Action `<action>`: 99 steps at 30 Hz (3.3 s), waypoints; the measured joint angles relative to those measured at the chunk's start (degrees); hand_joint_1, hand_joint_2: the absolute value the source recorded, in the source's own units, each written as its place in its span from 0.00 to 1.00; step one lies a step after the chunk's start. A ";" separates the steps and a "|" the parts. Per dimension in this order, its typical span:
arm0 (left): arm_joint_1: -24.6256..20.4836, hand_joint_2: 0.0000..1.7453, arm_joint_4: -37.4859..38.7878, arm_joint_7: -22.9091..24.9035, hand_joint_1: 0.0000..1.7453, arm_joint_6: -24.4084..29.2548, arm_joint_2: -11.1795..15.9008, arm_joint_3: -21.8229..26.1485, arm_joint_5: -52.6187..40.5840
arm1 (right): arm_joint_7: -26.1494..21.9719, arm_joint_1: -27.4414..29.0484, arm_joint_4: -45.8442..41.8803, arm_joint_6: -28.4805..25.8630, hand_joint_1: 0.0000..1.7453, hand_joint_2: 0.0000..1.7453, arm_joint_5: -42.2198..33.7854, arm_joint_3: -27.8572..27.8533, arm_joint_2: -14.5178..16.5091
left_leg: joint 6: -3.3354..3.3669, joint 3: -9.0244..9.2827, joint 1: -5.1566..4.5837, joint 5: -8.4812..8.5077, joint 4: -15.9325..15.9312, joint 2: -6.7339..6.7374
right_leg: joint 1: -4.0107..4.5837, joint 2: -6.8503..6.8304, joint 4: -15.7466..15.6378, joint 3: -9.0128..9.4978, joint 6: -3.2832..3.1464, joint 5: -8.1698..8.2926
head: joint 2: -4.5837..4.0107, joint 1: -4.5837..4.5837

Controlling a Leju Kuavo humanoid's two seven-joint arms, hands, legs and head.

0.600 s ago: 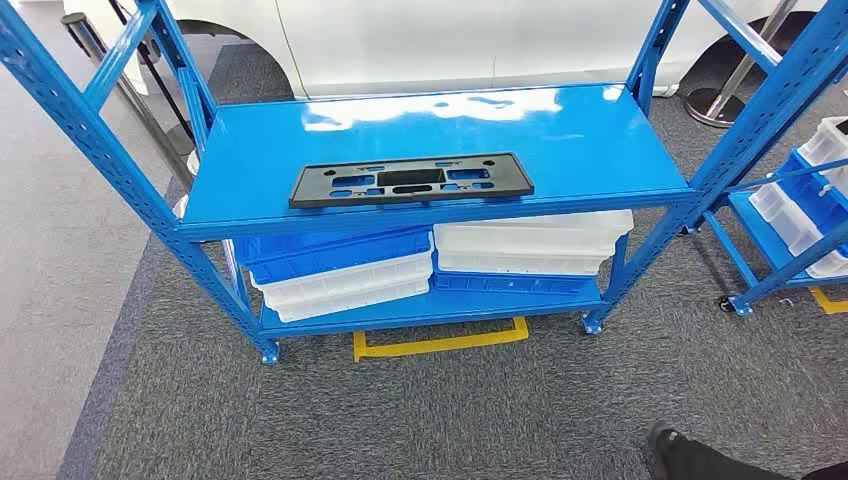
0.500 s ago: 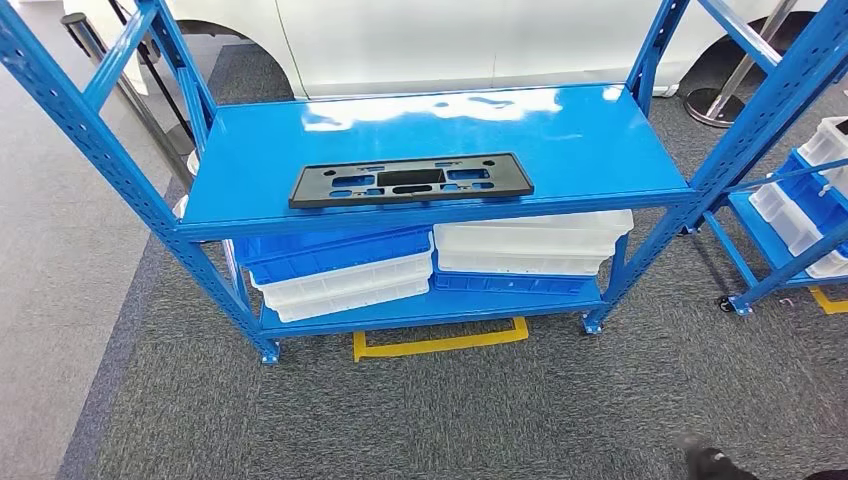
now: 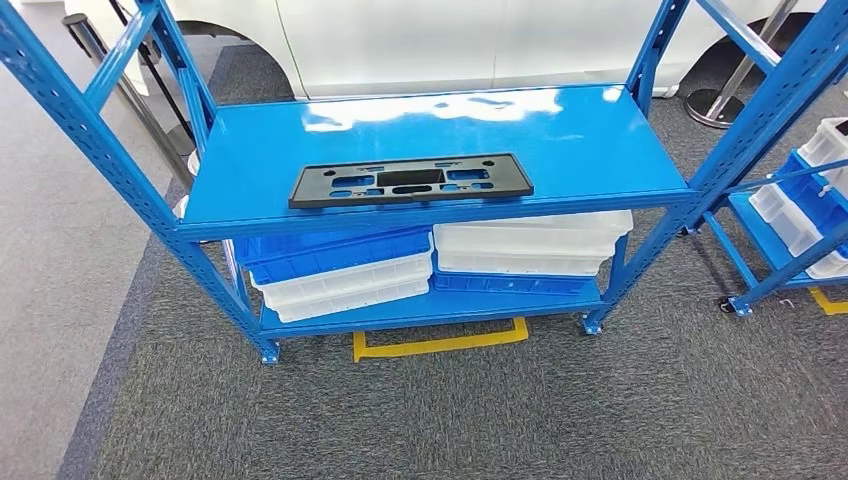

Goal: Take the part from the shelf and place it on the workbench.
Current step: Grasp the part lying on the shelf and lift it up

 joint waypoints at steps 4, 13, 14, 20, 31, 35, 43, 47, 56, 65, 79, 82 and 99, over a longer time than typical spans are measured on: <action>-0.29 0.00 0.57 -1.83 0.00 1.10 -0.02 -2.45 3.29 | -4.74 0.11 -0.25 -2.37 0.00 1.00 -1.17 0.91 -0.15 | 0.00 0.01 -0.03 0.01 0.00 -0.04 | -0.03 -0.05 0.00 0.03 0.00 0.00 | 0.00 0.01; -0.55 0.00 1.54 -4.46 0.00 1.36 -0.02 -5.68 5.85 | -8.22 0.68 -12.53 -4.30 0.00 1.00 8.58 0.94 -1.06 | 0.02 -0.06 -0.06 0.02 0.01 -0.03 | -0.07 -0.02 0.01 0.01 0.01 0.01 | 0.00 0.00; -0.55 0.00 1.66 -4.69 0.00 1.37 -0.02 -6.00 6.05 | -8.45 0.71 -14.20 -4.34 0.00 1.00 9.88 0.94 -1.11 | 0.03 -0.05 -0.06 0.03 0.01 -0.03 | -0.07 -0.02 0.01 0.01 0.01 0.01 | 0.00 0.00; -0.56 0.00 2.45 -6.14 0.00 1.37 -0.07 -8.02 7.31 | -9.67 1.27 -24.83 -4.84 0.00 1.00 17.89 0.93 -1.81 | 0.04 0.00 -0.06 0.05 0.01 -0.04 | -0.06 -0.03 0.01 -0.01 0.01 0.01 | 0.00 0.00; -0.62 0.00 4.07 -8.45 0.00 1.33 -0.51 -11.97 9.62 | -11.50 2.66 -44.88 -5.14 0.00 1.00 33.01 0.66 -3.34 | 0.04 0.00 -0.07 0.05 0.01 -0.03 | -0.07 -0.02 0.01 -0.02 0.01 0.01 | 0.00 0.00; -0.64 0.00 4.65 -9.22 0.00 1.29 -0.63 -13.51 10.36 | -11.97 3.22 -52.09 -5.11 0.00 1.00 38.45 0.49 -3.89 | 0.04 0.00 -0.07 0.05 0.01 -0.03 | -0.07 -0.02 0.01 -0.03 0.01 0.01 | 0.00 0.00; -0.71 0.00 5.80 -10.44 0.00 0.91 -0.99 -16.74 12.10 | -12.96 4.22 -66.78 -4.21 0.00 1.00 49.24 0.35 -4.82 | 0.04 0.00 -0.07 0.05 0.01 -0.03 | -0.07 -0.02 0.01 -0.04 0.01 0.01 | 0.00 0.00; -0.76 0.00 6.39 -10.85 0.00 0.54 -1.16 -18.42 12.88 | -13.34 4.57 -73.98 -3.54 0.00 1.00 54.70 0.35 -4.97 | 0.04 0.00 -0.07 0.05 0.01 -0.03 | -0.07 -0.02 0.01 -0.04 0.01 0.01 | 0.00 0.00; -0.99 0.00 7.78 -11.72 0.00 0.13 -1.63 -21.93 14.68 | -13.86 5.23 -88.37 -2.27 0.00 1.00 66.93 0.37 -5.38 | 0.11 -0.08 -0.14 0.00 0.21 -0.04 | -0.18 -0.04 -0.05 -0.07 0.12 0.08 | 0.00 0.00; -1.41 0.00 9.09 -10.31 0.00 -1.45 -2.37 -24.12 17.28 | -3.40 5.30 -93.28 -3.23 0.00 1.00 79.52 1.28 -4.33 | 1.74 0.16 0.28 1.17 -1.22 0.08 | -0.26 -0.02 1.27 -0.74 1.20 -0.92 | 0.00 0.02; -1.70 0.00 9.55 -9.76 0.00 -0.86 -2.75 -27.21 17.81 | 1.91 1.37 -93.04 -10.00 0.00 1.00 107.76 6.12 -5.31 | -0.51 -0.54 0.29 0.06 0.29 -0.44 | -0.67 0.29 0.53 -1.97 -0.05 1.11 | 0.00 -0.04; -1.87 0.00 9.59 -9.56 0.00 -0.69 -2.72 -27.93 17.67 | 4.41 -0.85 -91.88 -12.20 0.00 1.00 119.00 7.23 -6.51 | -1.27 -3.61 0.52 -3.85 7.00 -0.20 | -0.94 0.11 0.08 -1.96 -0.91 1.41 | 0.00 -0.05; -2.55 0.00 9.57 -9.16 0.00 -1.10 -1.41 -31.39 18.28 | 23.68 -12.65 -79.32 -15.57 0.00 1.00 123.94 17.77 -16.51 | 1.96 -2.23 0.25 2.20 -0.11 -0.06 | -0.71 0.04 13.56 -8.27 1.83 -5.50 | 0.00 -0.02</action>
